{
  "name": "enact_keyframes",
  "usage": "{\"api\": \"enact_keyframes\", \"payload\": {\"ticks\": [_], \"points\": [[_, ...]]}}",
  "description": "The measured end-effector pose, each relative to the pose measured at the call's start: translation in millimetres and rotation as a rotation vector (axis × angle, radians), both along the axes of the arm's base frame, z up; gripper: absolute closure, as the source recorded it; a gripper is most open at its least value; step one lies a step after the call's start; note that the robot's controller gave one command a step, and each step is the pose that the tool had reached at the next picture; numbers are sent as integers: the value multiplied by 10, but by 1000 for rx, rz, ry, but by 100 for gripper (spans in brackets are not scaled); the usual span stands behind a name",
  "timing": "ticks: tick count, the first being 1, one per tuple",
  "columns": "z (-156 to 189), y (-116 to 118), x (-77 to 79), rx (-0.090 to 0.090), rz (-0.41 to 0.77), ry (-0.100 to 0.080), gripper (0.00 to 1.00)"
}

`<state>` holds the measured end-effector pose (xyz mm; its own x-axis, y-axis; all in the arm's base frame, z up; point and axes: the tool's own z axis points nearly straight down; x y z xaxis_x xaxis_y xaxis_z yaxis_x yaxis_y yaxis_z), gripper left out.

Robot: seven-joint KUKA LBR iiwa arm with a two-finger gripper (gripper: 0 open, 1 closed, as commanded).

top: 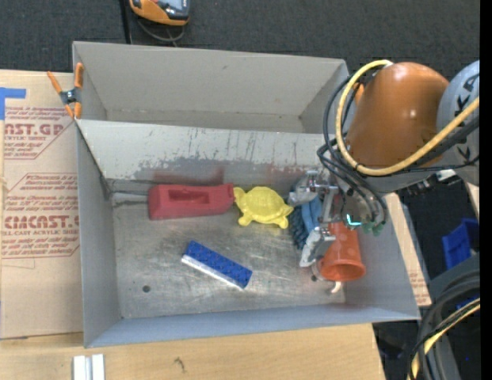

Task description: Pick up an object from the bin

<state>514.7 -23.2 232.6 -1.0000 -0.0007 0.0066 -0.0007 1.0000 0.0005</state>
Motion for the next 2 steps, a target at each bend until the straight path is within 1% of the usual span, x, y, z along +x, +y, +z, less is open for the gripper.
{"api": "enact_keyframes", "payload": {"ticks": [1, 2], "points": [[40, 0, 16, 0, 1, -8, 0], [-738, 386, 54, 0, 50, -13, 0]]}}
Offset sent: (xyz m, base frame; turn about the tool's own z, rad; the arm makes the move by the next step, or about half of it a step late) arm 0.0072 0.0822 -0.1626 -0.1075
